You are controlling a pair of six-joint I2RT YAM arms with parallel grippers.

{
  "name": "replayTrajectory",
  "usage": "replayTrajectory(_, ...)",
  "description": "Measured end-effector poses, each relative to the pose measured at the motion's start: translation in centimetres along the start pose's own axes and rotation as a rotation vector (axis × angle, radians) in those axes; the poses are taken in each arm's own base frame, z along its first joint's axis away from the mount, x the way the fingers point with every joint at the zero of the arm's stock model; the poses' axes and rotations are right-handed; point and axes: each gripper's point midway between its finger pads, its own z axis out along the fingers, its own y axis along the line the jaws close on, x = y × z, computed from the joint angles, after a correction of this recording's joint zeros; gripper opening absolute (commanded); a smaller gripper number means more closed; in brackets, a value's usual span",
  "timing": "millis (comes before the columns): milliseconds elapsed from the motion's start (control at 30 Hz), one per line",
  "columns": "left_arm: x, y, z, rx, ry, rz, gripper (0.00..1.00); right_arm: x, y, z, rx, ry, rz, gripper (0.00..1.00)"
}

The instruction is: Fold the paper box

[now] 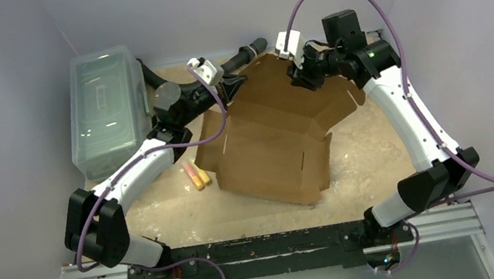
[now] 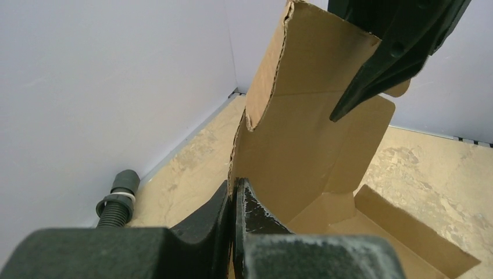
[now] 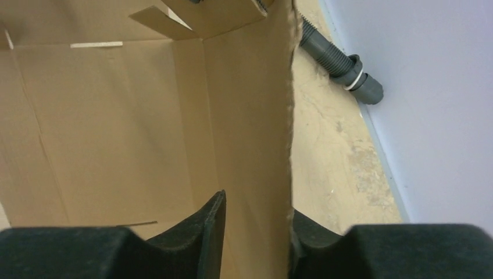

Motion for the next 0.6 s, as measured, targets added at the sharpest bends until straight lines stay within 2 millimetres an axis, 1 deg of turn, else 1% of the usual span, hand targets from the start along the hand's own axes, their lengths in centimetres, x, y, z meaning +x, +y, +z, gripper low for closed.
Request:
replayTrajectory(33,0.0,0.0,0.0,0.0,0.0,0.001,0.0,0.0,0.0,0.1,-0.008,-0.001,-0.001,0.23)
replayTrajectory(100,0.0,0.0,0.0,0.0,0.0,0.006,0.0,0.0,0.0,0.3,-0.018,-0.005,-0.001,0.02)
replayTrajectory(133,0.0,0.0,0.0,-0.001,0.0,0.008,0.0,-0.1,-0.1,0.3,-0.019,-0.006,-0.003,0.0)
replayTrajectory(300,-0.1,0.1,0.0,-0.005,-0.005,0.012,0.01,-0.2,-0.1,0.2,-0.024,-0.016,0.01,0.0)
replayTrajectory(333,-0.2,0.2,0.0,-0.007,-0.006,0.013,0.12,-0.3,-0.2,0.2,-0.02,-0.02,0.013,0.0)
replayTrajectory(433,-0.4,0.5,0.0,-0.024,-0.014,0.012,0.56,-0.5,-0.4,-0.1,-0.003,-0.032,0.014,0.0)
replayTrajectory(467,-0.5,0.6,0.0,-0.035,-0.015,0.004,0.68,-0.6,-0.6,-0.3,0.007,-0.036,0.012,0.0)
replayTrajectory(500,-0.6,0.8,-0.1,-0.05,-0.017,-0.011,0.78,-0.7,-0.8,-0.6,0.022,-0.04,0.008,0.0)
replayTrajectory(533,-0.8,1.0,-0.2,-0.069,-0.016,-0.028,0.86,-0.8,-1.1,-0.9,0.041,-0.04,0.003,0.0)
replayTrajectory(567,-0.9,1.3,-0.5,-0.097,-0.011,-0.051,0.91,-0.9,-1.5,-1.4,0.062,-0.041,-0.004,0.0)
replayTrajectory(600,-1.0,1.7,-0.8,-0.126,-0.002,-0.078,0.93,-0.9,-1.8,-1.8,0.085,-0.037,-0.009,0.0)
